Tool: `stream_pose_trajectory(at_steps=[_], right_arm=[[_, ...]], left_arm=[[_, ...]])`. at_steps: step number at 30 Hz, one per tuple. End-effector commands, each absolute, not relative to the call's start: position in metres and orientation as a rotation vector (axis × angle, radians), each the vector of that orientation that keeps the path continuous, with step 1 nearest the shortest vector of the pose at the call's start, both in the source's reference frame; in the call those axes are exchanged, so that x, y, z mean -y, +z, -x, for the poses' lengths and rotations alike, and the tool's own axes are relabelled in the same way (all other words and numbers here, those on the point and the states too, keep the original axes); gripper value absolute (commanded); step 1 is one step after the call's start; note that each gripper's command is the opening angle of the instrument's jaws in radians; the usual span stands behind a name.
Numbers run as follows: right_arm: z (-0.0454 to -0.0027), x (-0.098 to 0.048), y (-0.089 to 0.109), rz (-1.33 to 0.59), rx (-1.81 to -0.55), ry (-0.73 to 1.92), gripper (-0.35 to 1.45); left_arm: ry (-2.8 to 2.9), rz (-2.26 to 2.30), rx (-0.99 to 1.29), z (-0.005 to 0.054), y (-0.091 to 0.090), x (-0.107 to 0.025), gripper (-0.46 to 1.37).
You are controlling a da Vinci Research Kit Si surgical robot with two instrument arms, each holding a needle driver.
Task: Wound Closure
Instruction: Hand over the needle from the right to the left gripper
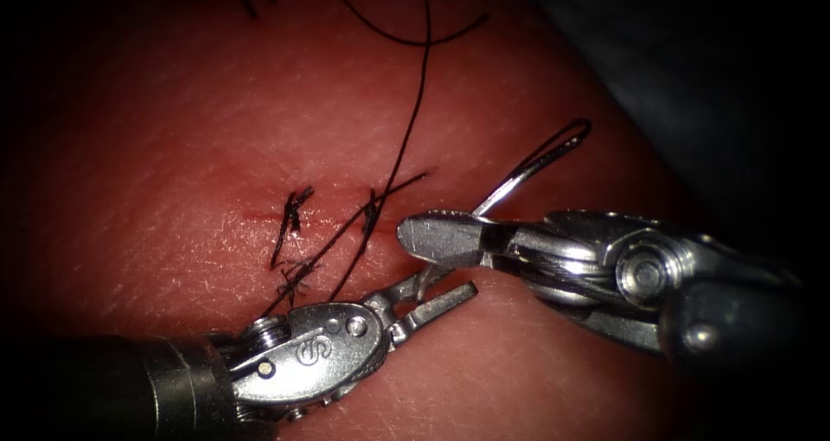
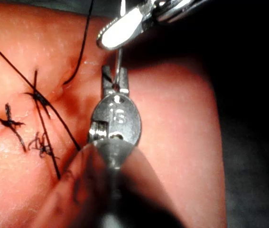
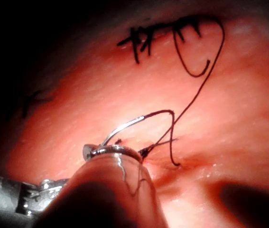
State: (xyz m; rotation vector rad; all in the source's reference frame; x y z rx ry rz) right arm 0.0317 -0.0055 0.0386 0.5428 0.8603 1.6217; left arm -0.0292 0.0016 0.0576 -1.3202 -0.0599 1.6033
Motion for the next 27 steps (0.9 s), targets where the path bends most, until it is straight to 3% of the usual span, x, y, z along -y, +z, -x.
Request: stream_pose_trajectory(at_steps=[1, 2, 4, 8, 11, 15, 17, 24, 27], right_arm=[[-0.0316, 0.0056, 0.0385, -0.529, -0.870, 1.603, -0.35], [-0.0316, 0.0056, 0.0385, -0.521, -0.882, 1.572, -0.30], [-0.0316, 0.0055, 0.0385, -0.482, -0.910, 1.503, 0.21], [-0.0315, 0.0055, 0.0385, -0.437, -0.947, 1.456, 0.86], [-0.0312, 0.0056, 0.0385, -0.408, -0.977, 1.427, 0.99], [-0.0300, 0.0060, 0.0382, -0.402, -1.002, 1.410, 0.80], [-0.0289, 0.0063, 0.0380, -0.409, -1.003, 1.393, 0.58], [-0.0256, 0.0071, 0.0376, -0.435, -1.006, 1.364, 0.45], [-0.0238, 0.0075, 0.0376, -0.446, -1.006, 1.348, 0.21]], left_arm=[[1.562, 1.335, 0.116, 0.0290, 0.0574, -0.0015, -0.35], [1.539, 1.334, 0.144, 0.0288, 0.0573, -0.0015, -0.35], [1.492, 1.327, 0.197, 0.0285, 0.0572, -0.0017, -0.35], [1.399, 1.315, 0.308, 0.0279, 0.0571, -0.0020, -0.35], [1.334, 1.304, 0.389, 0.0274, 0.0568, -0.0021, -0.35], [1.279, 1.292, 0.463, 0.0267, 0.0566, -0.0022, -0.35], [1.236, 1.284, 0.517, 0.0260, 0.0565, -0.0023, -0.35], [1.246, 1.244, 0.572, 0.0242, 0.0549, -0.0029, -0.35], [1.334, 1.282, 0.524, 0.0232, 0.0526, -0.0039, -0.35]])
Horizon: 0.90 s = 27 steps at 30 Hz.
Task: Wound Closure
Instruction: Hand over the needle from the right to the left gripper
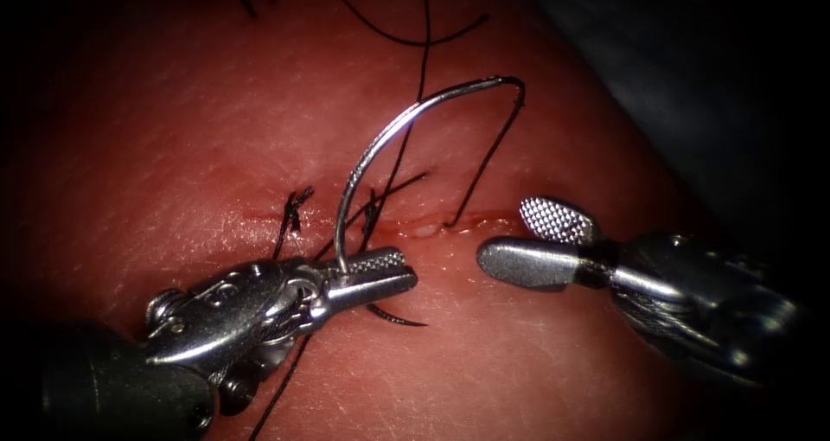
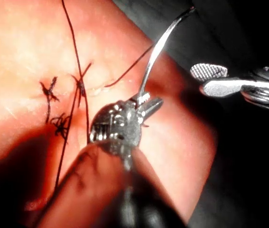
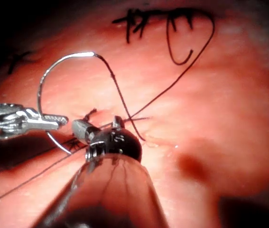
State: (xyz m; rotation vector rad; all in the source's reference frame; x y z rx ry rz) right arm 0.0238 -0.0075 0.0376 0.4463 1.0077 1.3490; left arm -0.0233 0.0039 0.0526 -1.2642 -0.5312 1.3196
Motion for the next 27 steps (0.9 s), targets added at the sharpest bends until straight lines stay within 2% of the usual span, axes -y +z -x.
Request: stream_pose_trajectory(at_steps=[1, 3, 7, 13, 14, 16, 25, 26, 27], right_arm=[[-0.0232, 0.008, 0.038, -0.447, -1.005, 1.344, 0.06], [-0.0223, 0.008, 0.038, -0.447, -1.004, 1.340, -0.13], [-0.0217, 0.008, 0.038, -0.427, -0.993, 1.347, -0.35], [-0.0222, 0.009, 0.040, -0.393, -0.994, 1.335, -0.35], [-0.0222, 0.009, 0.040, -0.384, -0.995, 1.323, -0.31], [-0.0223, 0.009, 0.040, -0.368, -0.995, 1.302, -0.05], [-0.0225, 0.009, 0.040, -0.343, -0.994, 1.268, 0.41], [-0.0226, 0.009, 0.041, -0.339, -0.993, 1.264, 0.49], [-0.0230, 0.008, 0.041, -0.317, -0.991, 1.236, 0.71]], left_arm=[[1.370, 1.296, 0.494, 0.0229, 0.052, -0.004, -0.35], [1.419, 1.339, 0.438, 0.0224, 0.050, -0.005, -0.35], [1.464, 1.397, 0.355, 0.0220, 0.046, -0.007, -0.35], [1.515, 1.463, 0.285, 0.0217, 0.041, -0.010, -0.35], [1.514, 1.472, 0.278, 0.0216, 0.041, -0.010, -0.35], [1.513, 1.496, 0.251, 0.0208, 0.039, -0.011, -0.35], [1.501, 1.544, 0.198, 0.0172, 0.034, -0.013, -0.35], [1.506, 1.545, 0.193, 0.0172, 0.034, -0.013, -0.35], [1.506, 1.546, 0.194, 0.0171, 0.034, -0.013, -0.35]])
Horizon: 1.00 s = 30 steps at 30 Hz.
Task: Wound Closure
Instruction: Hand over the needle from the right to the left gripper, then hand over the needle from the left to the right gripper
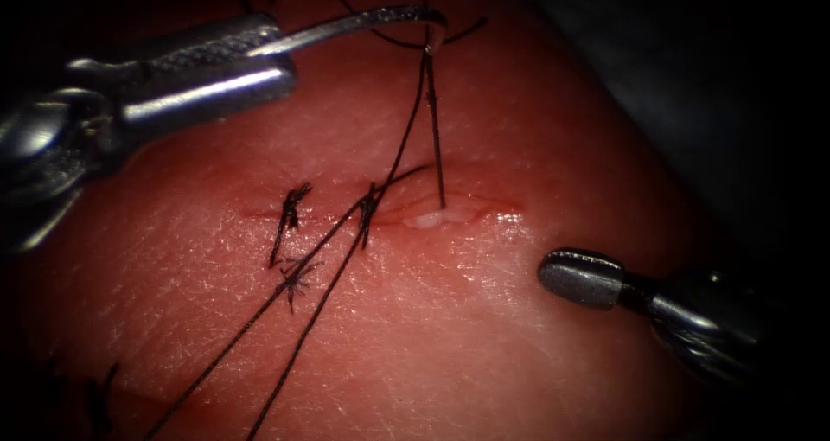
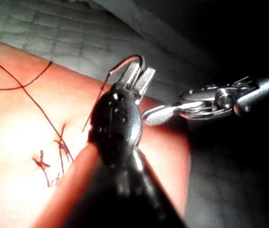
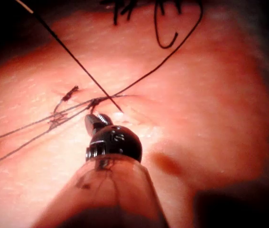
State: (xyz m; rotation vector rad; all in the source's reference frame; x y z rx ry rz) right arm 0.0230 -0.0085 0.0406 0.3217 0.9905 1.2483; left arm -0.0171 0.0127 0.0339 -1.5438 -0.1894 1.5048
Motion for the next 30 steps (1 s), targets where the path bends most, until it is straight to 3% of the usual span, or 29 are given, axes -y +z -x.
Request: stream_pose_trajectory(at_steps=[1, 4, 12, 20, 30], right_arm=[[-0.0232, 0.0084, 0.0407, -0.306, -0.990, 1.222, 0.83], [-0.0240, 0.0081, 0.0409, -0.287, -0.994, 1.186, 1.00], [-0.0256, 0.0077, 0.0411, -0.244, -1.016, 1.051, 1.09], [-0.0258, 0.0090, 0.0408, -0.336, -1.041, 1.134, 0.81], [-0.0238, 0.0100, 0.0400, -0.500, -0.990, 1.292, 0.74]], left_arm=[[1.504, 1.549, 0.192, 0.0171, 0.0337, -0.0124, -0.35], [1.509, 1.554, 0.189, 0.0171, 0.0332, -0.0120, -0.35], [1.541, 1.563, 0.173, 0.0173, 0.0325, -0.0105, -0.35], [1.657, 1.550, 0.183, 0.0195, 0.0370, -0.0055, -0.35], [1.878, 1.548, 0.018, 0.0203, 0.0424, -0.0042, -0.35]])
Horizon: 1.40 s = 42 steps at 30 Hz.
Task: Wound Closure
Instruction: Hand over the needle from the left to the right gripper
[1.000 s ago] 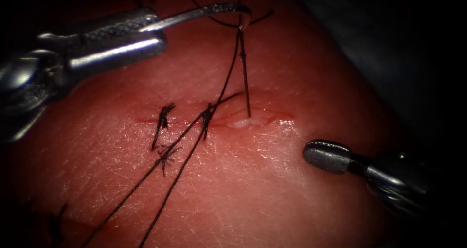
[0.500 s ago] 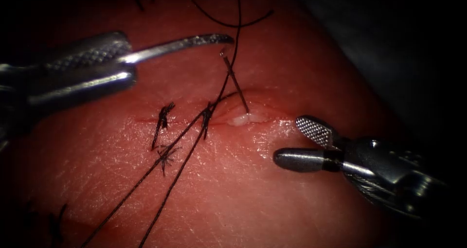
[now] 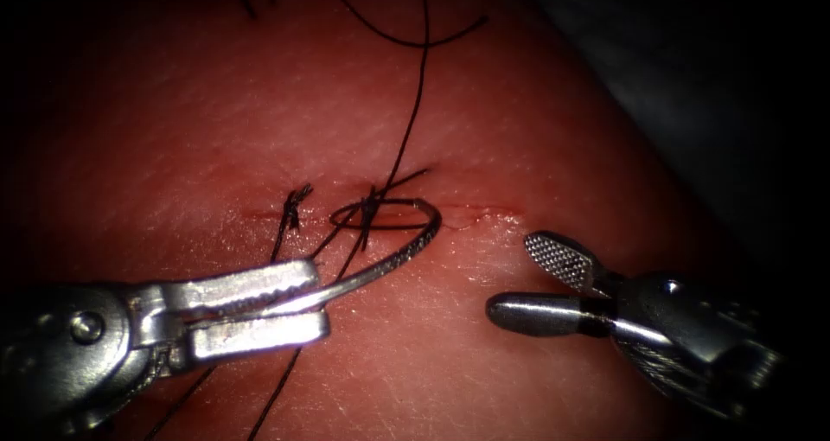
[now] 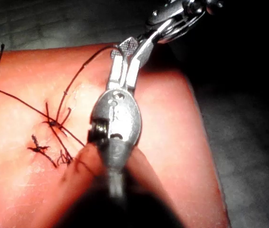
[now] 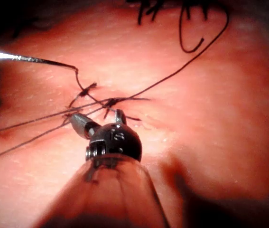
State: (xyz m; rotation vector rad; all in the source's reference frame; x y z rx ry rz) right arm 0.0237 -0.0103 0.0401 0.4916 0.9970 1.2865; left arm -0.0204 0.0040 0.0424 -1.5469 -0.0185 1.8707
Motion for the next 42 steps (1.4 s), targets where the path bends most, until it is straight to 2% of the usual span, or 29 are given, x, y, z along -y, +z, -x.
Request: stream_pose_trajectory(at_steps=[1, 5, 8, 10, 17, 23, 34, 42], right_arm=[[-0.0236, 0.0101, 0.0400, -0.515, -0.980, 1.304, 0.75], [-0.0232, 0.0105, 0.0397, -0.616, -0.939, 1.437, 0.79], [-0.0234, 0.0107, 0.0394, -0.694, -0.917, 1.543, 0.93], [-0.0235, 0.0107, 0.0391, -0.747, -0.911, 1.579, 0.89], [-0.0236, 0.0096, 0.0380, -0.954, -0.871, 1.744, 1.03], [-0.0236, 0.0087, 0.0367, -1.072, -0.881, 1.822, 1.04], [-0.0268, 0.0083, 0.0370, -1.148, -0.878, 1.876, 1.20], [-0.0288, 0.0080, 0.0372, -1.199, -0.881, 1.905, 1.14]], left_arm=[[1.897, 1.547, 0.003, 0.0204, 0.0426, -0.0040, -0.35], [1.994, 1.557, -0.076, 0.0215, 0.0429, -0.0036, -0.35], [2.088, 1.566, -0.145, 0.0226, 0.0430, -0.0032, -0.35], [2.134, 1.570, -0.182, 0.0230, 0.0432, -0.0030, -0.35], [2.245, 1.583, -0.287, 0.0236, 0.0444, -0.0022, -0.35], [2.298, 1.569, -0.348, 0.0234, 0.0460, -0.0022, -0.35], [2.356, 1.572, -0.436, 0.0247, 0.0465, -0.0022, -0.35], [2.355, 1.572, -0.444, 0.0248, 0.0466, -0.0017, -0.35]])
